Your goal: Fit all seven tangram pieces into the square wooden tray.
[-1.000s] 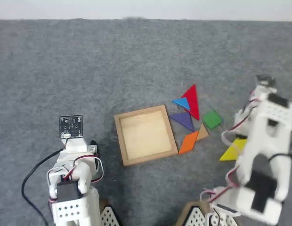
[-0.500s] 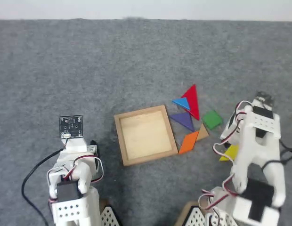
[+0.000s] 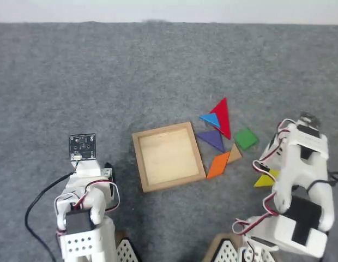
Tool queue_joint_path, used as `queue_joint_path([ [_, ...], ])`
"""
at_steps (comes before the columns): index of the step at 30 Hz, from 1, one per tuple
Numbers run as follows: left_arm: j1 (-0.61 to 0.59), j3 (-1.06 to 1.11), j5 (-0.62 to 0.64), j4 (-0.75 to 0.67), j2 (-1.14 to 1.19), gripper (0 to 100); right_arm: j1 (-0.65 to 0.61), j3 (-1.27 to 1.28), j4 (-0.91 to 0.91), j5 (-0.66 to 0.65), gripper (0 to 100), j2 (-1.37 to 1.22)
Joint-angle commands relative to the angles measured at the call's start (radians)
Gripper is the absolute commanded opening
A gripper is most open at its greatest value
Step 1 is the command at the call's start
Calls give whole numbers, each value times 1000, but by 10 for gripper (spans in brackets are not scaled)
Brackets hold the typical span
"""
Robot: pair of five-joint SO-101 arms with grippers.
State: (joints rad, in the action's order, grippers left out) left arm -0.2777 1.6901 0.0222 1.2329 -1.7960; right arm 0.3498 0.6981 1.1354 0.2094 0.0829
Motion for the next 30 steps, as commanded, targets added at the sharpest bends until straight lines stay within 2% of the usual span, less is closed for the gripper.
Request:
queue_joint_path([
  [1,-6,-5,-5,3,-9,111,48,-60,-44,-74,288,7],
  [8,-6,-5,-5,3,-9,111,19,-57,-48,-103,288,-8],
  [17,-6,-5,-5,3,-9,111,-1,-140,-24,-101,284,-216],
  [21,-6,-5,-5,3,-9,111,-4,-164,-5,-101,232,-242],
  [28,-6,-5,-5,3,-9,111,-5,-163,-7,-101,218,-243],
  [30,-6,-5,-5,3,-9,111,-5,-163,-10,-101,187,-242],
])
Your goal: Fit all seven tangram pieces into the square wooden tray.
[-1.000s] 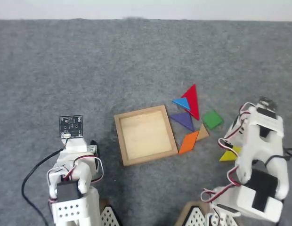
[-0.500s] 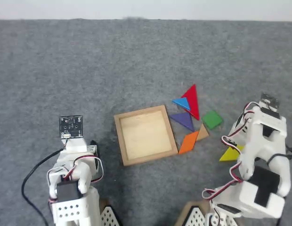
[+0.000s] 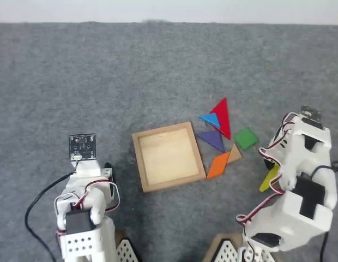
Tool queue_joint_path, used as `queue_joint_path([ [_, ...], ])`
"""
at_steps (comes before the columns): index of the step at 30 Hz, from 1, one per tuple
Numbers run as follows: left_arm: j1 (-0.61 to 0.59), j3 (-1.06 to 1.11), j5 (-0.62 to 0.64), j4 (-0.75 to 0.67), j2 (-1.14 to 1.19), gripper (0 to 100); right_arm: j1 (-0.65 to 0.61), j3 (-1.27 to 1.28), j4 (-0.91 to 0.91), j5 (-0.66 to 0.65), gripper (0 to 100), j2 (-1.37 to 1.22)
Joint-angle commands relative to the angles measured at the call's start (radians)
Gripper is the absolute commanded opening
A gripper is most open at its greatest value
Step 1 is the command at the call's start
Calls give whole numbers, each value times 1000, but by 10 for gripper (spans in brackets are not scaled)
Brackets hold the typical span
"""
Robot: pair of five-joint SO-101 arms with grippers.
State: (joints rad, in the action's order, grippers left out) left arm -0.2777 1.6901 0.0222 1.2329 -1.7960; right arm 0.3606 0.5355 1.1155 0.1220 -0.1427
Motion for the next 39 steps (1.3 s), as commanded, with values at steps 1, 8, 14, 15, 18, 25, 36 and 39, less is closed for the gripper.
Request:
queue_joint_path([
  [1,-6,-5,-5,3,-9,111,-16,0,8,-14,158,-16],
  [8,-6,-5,-5,3,-9,111,-15,-28,18,-94,20,-15],
  [14,-6,-5,-5,3,-9,111,-28,-64,97,-97,6,104],
  [15,-6,-5,-5,3,-9,111,-44,-66,111,-98,6,147],
  [18,-6,-5,-5,3,-9,111,-128,-64,165,-98,6,285],
  [25,-6,-5,-5,3,-9,111,-533,-71,179,-118,6,483],
  [36,-6,-5,-5,3,-9,111,-974,-321,24,-74,6,217],
  [39,-6,-5,-5,3,-9,111,-1015,-460,28,6,6,44],
])
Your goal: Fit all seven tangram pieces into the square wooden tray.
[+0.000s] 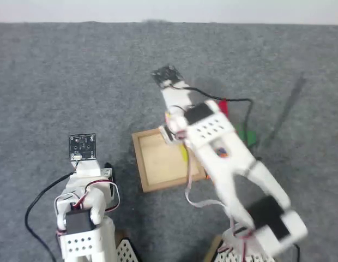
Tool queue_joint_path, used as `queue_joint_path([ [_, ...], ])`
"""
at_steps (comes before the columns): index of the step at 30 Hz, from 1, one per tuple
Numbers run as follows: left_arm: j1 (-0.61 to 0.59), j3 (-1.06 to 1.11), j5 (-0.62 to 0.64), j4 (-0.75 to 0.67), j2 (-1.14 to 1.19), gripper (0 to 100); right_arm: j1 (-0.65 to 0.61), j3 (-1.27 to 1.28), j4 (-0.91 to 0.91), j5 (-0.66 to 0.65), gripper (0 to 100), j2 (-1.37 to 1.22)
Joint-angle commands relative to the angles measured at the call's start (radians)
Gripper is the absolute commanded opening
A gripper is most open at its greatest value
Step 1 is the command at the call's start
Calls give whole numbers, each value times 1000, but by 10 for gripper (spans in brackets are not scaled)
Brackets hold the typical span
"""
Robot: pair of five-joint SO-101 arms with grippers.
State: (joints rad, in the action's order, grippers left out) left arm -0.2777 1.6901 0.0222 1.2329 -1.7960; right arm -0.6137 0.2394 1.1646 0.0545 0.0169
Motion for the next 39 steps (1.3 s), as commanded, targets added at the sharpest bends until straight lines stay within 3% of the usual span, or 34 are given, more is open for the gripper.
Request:
queue_joint_path([
  [1,-6,-5,-5,3,-9,111,-59,-206,-21,106,6,-171],
  [8,-6,-5,-5,3,-9,111,-196,-325,-19,292,6,-374],
  [13,-6,-5,-5,3,-9,111,-205,-327,-30,390,13,-378],
  [17,-6,-5,-5,3,-9,111,-205,-318,-39,423,124,-384],
  [21,-6,-5,-5,3,-9,111,-203,-310,-42,377,210,-384],
  [35,-6,-5,-5,3,-9,111,-65,-313,-15,150,180,-343],
  [39,-6,-5,-5,3,-9,111,-28,-255,1,101,52,-197],
])
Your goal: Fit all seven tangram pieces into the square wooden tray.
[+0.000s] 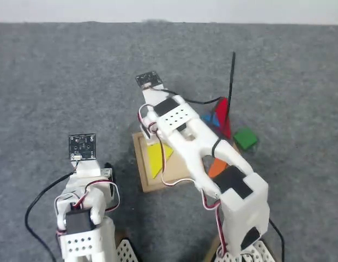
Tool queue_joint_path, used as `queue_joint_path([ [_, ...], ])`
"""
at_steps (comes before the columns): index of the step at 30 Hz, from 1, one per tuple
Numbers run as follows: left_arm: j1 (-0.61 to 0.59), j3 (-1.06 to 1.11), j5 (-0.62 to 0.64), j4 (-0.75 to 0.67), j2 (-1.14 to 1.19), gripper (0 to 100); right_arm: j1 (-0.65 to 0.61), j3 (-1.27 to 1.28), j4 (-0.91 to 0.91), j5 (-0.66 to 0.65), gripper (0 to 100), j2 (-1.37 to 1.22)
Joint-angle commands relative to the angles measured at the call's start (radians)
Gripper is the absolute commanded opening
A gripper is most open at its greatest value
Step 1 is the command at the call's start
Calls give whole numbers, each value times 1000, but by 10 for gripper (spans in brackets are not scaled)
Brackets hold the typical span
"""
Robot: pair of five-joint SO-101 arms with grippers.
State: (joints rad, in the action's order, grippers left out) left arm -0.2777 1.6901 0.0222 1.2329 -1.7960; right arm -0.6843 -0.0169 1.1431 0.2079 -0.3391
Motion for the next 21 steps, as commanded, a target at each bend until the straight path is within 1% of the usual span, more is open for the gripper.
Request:
queue_joint_path([
  [1,-6,-5,-5,3,-9,111,62,40,12,-80,13,209],
  [2,-6,-5,-5,3,-9,111,79,94,-18,-109,2,260],
  [4,-6,-5,-5,3,-9,111,113,236,-110,-133,18,361],
  [7,-6,-5,-5,3,-9,111,136,491,-352,-144,7,470],
  [10,-6,-5,-5,3,-9,111,124,681,-588,-218,8,503],
  [12,-6,-5,-5,3,-9,111,116,736,-694,-250,8,498],
  [15,-6,-5,-5,3,-9,111,105,744,-746,-252,8,469],
  [21,-6,-5,-5,3,-9,111,70,715,-736,-259,8,352],
])
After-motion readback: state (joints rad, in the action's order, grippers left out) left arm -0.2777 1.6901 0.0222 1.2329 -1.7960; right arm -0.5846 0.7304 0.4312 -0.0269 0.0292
